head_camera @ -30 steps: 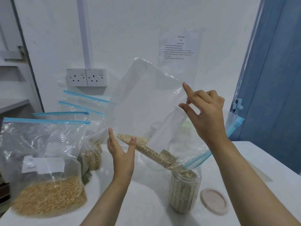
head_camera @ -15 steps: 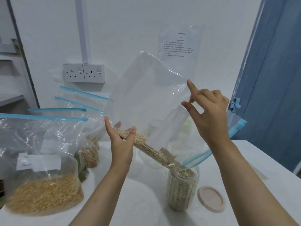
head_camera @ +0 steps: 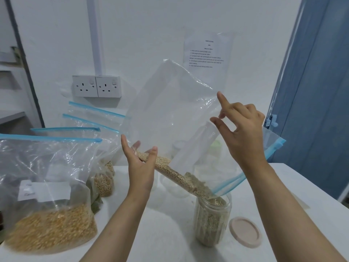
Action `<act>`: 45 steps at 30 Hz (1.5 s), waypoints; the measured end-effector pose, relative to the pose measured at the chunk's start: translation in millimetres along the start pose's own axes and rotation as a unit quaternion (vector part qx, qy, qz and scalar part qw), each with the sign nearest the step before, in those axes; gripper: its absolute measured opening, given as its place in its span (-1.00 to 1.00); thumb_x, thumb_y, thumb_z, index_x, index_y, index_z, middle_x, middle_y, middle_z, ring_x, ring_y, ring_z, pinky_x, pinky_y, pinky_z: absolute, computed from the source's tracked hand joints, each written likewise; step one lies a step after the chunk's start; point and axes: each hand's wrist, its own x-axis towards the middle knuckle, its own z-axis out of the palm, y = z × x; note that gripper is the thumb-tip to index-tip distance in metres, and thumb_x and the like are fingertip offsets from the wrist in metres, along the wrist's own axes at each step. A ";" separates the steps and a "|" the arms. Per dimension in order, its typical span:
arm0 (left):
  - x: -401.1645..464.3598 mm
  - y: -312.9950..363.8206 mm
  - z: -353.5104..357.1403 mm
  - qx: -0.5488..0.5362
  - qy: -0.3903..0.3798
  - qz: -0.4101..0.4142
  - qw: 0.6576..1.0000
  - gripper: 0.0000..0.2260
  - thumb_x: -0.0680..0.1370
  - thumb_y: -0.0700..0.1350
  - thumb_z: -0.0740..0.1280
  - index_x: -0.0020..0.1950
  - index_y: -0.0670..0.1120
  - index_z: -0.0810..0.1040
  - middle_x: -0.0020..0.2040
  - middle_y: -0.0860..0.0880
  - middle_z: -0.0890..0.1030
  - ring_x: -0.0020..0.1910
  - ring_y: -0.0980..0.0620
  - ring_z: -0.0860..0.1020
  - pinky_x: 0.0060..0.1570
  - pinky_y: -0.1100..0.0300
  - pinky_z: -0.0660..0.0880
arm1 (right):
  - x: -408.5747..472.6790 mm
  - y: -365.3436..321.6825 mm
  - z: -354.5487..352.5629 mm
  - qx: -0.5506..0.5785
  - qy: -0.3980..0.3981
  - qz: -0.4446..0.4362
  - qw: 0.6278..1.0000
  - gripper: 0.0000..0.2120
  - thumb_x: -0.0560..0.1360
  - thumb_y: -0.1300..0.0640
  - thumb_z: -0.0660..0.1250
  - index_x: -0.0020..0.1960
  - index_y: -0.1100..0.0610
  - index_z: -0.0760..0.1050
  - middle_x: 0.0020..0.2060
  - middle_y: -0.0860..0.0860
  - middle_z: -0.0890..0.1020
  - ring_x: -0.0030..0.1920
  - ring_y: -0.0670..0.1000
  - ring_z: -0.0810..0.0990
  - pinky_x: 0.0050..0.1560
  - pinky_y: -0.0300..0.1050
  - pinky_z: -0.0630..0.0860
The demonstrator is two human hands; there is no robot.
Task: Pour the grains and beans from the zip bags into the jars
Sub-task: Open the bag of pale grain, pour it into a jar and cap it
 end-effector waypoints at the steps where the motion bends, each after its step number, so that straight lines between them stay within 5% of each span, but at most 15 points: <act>1: -0.1 0.4 -0.1 -0.001 -0.001 0.000 1.000 -0.22 0.61 -0.11 0.35 0.60 0.17 -0.14 0.42 0.09 0.36 -0.06 0.61 0.41 0.13 0.24 0.28 | 0.2 0.0 0.0 -0.001 0.001 -0.001 1.000 -0.52 0.56 0.05 0.38 0.46 -0.03 0.38 -0.11 -0.06 0.60 -0.05 0.03 0.44 0.01 0.01 0.25; 16: 3.1 1.4 2.1 0.002 -0.005 -0.006 1.000 -0.21 0.60 -0.21 0.34 0.61 0.11 -0.13 0.37 0.05 0.37 -0.16 0.65 0.43 -0.25 0.67 0.32 | 0.4 1.5 -1.9 -0.004 0.000 0.009 1.000 -0.54 0.55 0.06 0.40 0.43 0.02 0.44 -0.12 -0.08 0.59 -0.06 0.02 0.44 0.02 0.01 0.25; 45: 5.1 3.9 10.3 -0.009 -0.003 0.003 1.000 -0.21 0.60 -0.21 0.34 0.60 0.17 -0.10 0.35 0.12 0.40 -0.16 0.58 0.47 -0.18 0.54 0.33 | -1.9 8.1 -6.7 0.026 -0.011 0.019 0.999 -0.52 0.56 0.07 0.39 0.45 -0.02 0.38 -0.09 -0.08 0.61 -0.04 0.04 0.47 0.05 0.06 0.29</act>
